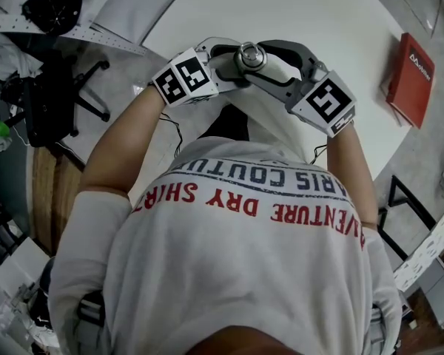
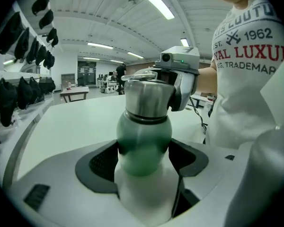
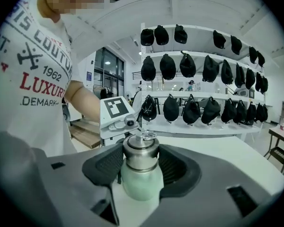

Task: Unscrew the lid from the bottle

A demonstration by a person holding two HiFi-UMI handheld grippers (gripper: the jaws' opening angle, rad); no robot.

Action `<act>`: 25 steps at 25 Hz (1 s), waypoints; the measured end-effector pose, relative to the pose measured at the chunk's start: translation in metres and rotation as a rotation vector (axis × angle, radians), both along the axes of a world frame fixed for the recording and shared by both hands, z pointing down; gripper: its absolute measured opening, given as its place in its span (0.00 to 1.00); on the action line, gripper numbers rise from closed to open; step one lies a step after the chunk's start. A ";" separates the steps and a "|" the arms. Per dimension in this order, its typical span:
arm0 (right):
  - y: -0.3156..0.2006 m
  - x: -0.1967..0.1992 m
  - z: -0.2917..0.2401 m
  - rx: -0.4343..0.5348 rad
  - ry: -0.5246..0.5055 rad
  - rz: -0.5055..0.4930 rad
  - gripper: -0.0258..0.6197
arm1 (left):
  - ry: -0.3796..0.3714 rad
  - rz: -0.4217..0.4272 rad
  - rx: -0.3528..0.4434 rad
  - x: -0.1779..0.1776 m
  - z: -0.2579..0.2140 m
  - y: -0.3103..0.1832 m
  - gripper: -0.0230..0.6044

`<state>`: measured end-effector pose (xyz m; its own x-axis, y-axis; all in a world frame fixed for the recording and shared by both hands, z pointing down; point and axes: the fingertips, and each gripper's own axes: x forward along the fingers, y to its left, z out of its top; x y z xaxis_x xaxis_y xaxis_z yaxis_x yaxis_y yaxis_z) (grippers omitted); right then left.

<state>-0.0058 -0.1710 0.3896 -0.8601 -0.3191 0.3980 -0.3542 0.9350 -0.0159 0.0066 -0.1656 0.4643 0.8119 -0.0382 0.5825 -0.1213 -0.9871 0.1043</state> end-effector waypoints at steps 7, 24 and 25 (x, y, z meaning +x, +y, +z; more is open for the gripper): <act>-0.001 -0.001 -0.002 -0.017 -0.021 -0.085 0.41 | -0.026 0.155 -0.007 0.000 0.000 -0.001 0.60; -0.001 0.000 -0.007 -0.002 -0.019 -0.125 0.45 | -0.007 0.185 -0.017 0.000 -0.001 0.000 0.60; -0.002 0.002 -0.008 -0.007 -0.024 -0.103 0.46 | -0.003 0.171 -0.018 0.000 -0.001 0.000 0.60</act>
<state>-0.0037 -0.1732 0.3821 -0.8975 -0.2260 0.3787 -0.2557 0.9663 -0.0295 0.0067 -0.1661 0.4635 0.8037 0.1106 0.5847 0.0480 -0.9914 0.1216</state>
